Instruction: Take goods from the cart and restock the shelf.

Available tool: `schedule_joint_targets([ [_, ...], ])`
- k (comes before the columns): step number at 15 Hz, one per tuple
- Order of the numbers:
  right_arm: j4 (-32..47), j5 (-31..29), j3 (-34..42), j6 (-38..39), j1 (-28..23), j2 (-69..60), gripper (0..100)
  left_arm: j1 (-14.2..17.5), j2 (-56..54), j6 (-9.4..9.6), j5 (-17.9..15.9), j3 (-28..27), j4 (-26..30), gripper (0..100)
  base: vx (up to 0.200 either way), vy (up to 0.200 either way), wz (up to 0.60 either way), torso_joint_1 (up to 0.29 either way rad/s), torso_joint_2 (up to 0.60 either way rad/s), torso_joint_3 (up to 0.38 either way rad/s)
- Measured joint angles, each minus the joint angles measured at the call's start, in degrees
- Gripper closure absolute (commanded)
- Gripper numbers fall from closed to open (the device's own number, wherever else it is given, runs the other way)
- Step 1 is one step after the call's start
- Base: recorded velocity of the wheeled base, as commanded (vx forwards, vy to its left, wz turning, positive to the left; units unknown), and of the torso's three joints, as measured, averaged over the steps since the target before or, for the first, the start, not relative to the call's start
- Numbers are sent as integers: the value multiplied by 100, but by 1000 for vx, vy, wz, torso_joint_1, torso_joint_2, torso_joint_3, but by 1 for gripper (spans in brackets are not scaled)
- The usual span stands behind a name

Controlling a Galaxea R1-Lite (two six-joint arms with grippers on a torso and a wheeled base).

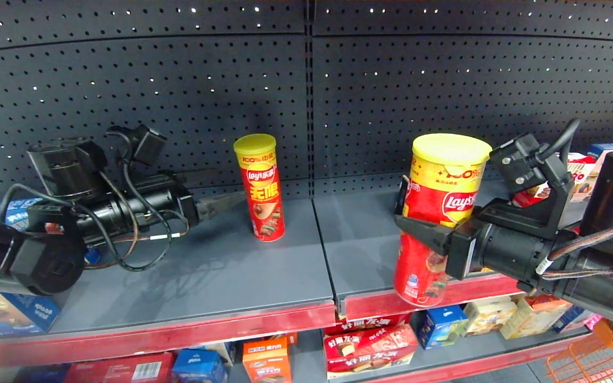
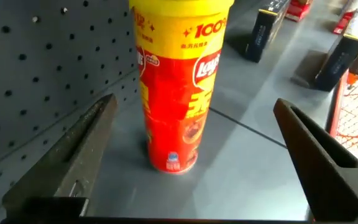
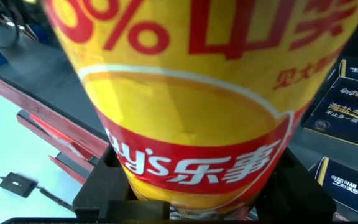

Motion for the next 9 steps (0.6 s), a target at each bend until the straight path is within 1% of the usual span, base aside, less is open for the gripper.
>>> schedule_joint_targets([
  [2, -5, 0, 0, 0, -11, 17, 100, 5, 282, -24, -146, -28, -402, 0, 0, 0, 0, 0, 0, 0],
  [3, -5, -1, 0, 0, -13, 33, 100, 10, 441, -106, -239, -37, -564, 0, 0, 0, 0, 0, 0, 0],
  [4, -5, -6, -11, 0, -16, 50, 100, 10, 590, -327, -313, -50, -747, 0, 0, 0, 0, 0, 0, 0],
  [6, -5, -9, -11, 0, -9, 67, 100, 2, 797, -740, -354, -135, -1101, 0, 0, 0, 0, 0, 0, 0],
  [7, -2, -9, -11, 0, -7, 77, 100, -1, 883, -844, -360, -207, -1195, 0, 0, 0, 0, 0, 0, 0],
  [9, -20, -9, -30, 0, -5, 111, 100, -4, 1069, -894, -371, -439, -1235, 0, 0, 0, 0, 0, 0, 0],
])
